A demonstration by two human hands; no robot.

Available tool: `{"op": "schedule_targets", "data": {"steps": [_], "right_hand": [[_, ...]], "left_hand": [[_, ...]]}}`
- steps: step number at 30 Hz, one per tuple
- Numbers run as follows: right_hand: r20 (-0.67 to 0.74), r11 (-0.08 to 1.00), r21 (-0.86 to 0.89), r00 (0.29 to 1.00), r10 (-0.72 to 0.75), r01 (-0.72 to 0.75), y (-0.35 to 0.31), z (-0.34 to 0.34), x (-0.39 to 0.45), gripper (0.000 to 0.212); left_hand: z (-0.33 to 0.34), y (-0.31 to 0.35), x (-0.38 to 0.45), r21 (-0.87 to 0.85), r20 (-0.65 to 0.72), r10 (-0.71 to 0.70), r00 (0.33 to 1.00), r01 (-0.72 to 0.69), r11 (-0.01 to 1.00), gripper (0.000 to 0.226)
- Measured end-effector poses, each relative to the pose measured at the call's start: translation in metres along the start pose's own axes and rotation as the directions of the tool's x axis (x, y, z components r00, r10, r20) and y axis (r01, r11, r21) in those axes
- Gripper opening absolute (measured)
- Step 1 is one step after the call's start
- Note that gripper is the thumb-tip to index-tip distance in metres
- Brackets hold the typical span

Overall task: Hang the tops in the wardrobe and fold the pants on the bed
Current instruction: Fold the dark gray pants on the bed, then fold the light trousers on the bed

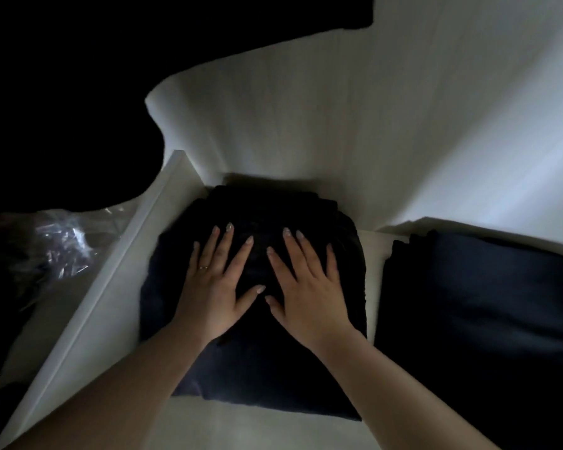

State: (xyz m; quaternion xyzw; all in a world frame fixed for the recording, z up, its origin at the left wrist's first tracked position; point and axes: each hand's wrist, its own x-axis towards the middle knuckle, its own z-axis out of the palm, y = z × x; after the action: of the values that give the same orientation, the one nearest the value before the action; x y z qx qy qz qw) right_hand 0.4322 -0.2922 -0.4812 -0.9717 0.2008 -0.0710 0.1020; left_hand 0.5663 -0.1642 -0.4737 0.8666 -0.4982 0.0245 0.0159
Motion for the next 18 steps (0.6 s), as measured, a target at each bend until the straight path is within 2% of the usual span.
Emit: {"op": "schedule_targets", "data": {"steps": [6, 11, 14, 16, 18], "right_hand": [[-0.092, 0.992, 0.040, 0.988, 0.121, -0.118, 0.016, 0.025, 0.006, 0.073], [-0.122, 0.993, 0.081, 0.988, 0.098, -0.089, 0.019, 0.033, 0.018, 0.072], [-0.046, 0.992, 0.100, 0.996, 0.079, -0.074, 0.021, 0.031, 0.021, 0.075], [0.024, 0.991, 0.118, 0.998, 0.064, -0.067, 0.022, 0.025, 0.022, 0.078], [0.082, 0.986, 0.159, 0.996, 0.040, -0.052, 0.022, 0.012, 0.024, 0.078]], "left_hand": [[0.028, -0.024, 0.018, -0.032, 0.021, 0.056, 0.998, -0.056, 0.998, 0.083], [0.039, -0.028, 0.027, -0.137, 0.064, 0.017, 0.998, -0.008, 0.991, 0.091], [0.033, -0.032, 0.031, -0.125, 0.148, 0.011, 0.989, 0.007, 0.992, 0.096], [0.021, -0.030, 0.032, -0.082, 0.195, 0.004, 0.981, 0.013, 0.997, 0.091], [0.005, -0.021, 0.028, -0.160, 0.159, -0.029, 0.987, 0.055, 0.986, 0.083]]}}
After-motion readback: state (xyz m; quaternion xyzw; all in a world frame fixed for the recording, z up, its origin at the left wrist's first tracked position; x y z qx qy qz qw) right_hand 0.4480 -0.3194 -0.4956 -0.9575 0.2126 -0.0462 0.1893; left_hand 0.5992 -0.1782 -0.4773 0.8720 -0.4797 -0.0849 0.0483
